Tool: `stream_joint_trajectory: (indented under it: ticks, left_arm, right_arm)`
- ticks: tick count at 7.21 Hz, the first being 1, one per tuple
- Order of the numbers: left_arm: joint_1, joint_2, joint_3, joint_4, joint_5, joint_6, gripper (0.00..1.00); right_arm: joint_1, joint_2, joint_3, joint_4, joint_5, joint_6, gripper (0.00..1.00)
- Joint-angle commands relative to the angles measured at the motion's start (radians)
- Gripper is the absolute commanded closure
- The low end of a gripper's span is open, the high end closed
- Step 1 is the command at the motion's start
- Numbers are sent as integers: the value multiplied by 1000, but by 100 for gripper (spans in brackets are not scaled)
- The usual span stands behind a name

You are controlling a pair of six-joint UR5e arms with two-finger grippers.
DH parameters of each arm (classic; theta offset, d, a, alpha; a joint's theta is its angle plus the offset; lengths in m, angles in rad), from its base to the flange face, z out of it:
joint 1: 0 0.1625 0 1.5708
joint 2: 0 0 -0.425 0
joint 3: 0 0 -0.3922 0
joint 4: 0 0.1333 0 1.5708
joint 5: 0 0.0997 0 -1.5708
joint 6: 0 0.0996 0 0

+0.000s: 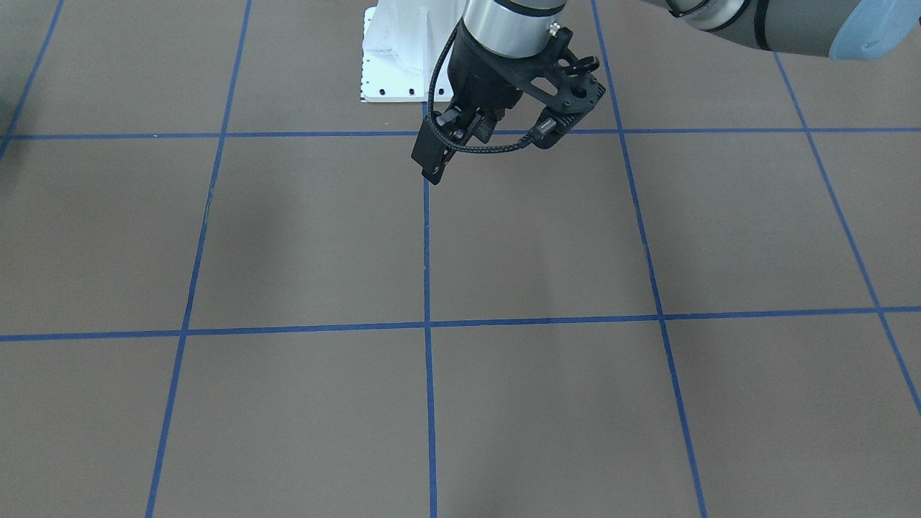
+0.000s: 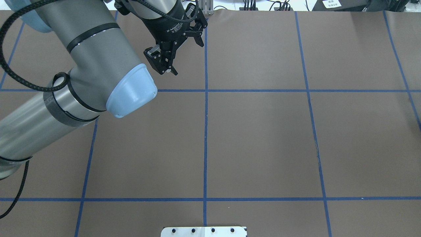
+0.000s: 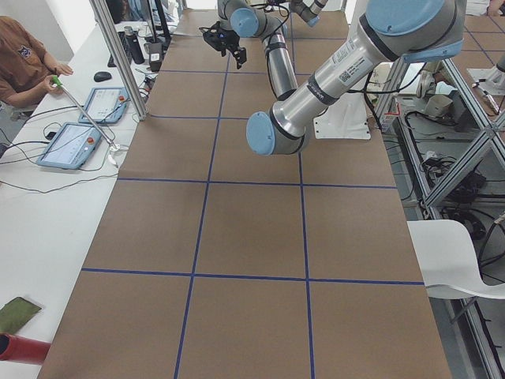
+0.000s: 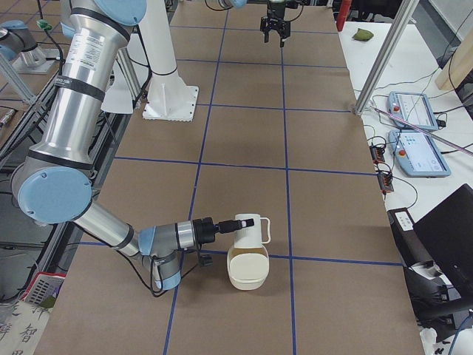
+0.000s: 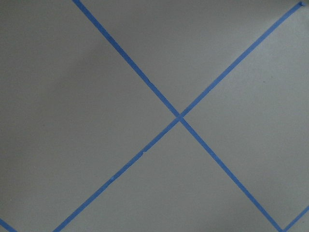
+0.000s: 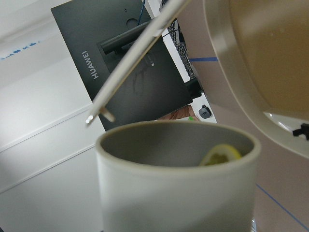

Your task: Left arm hands cup to right arm to dump lemon

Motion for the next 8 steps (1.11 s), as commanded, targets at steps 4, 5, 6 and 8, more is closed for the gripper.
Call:
stream_joint_trajectory:
  ticks: [4,5,6,8]
  left_arm:
    - [-1,-8,-7,7,17,1,0]
    - [-1,-8,-7,7,20,1,0]
    - [4,-8,-7,7,23,1,0]
    - [-1,-8,-7,7,23,1,0]
  right_arm:
    - [36,7,-21,49,8,224,66]
    - [35,16,-19,40,9,211,67]
    - [36,24,-16,36,9,207,67]
    - [33,22,83,-120,54,82,67]
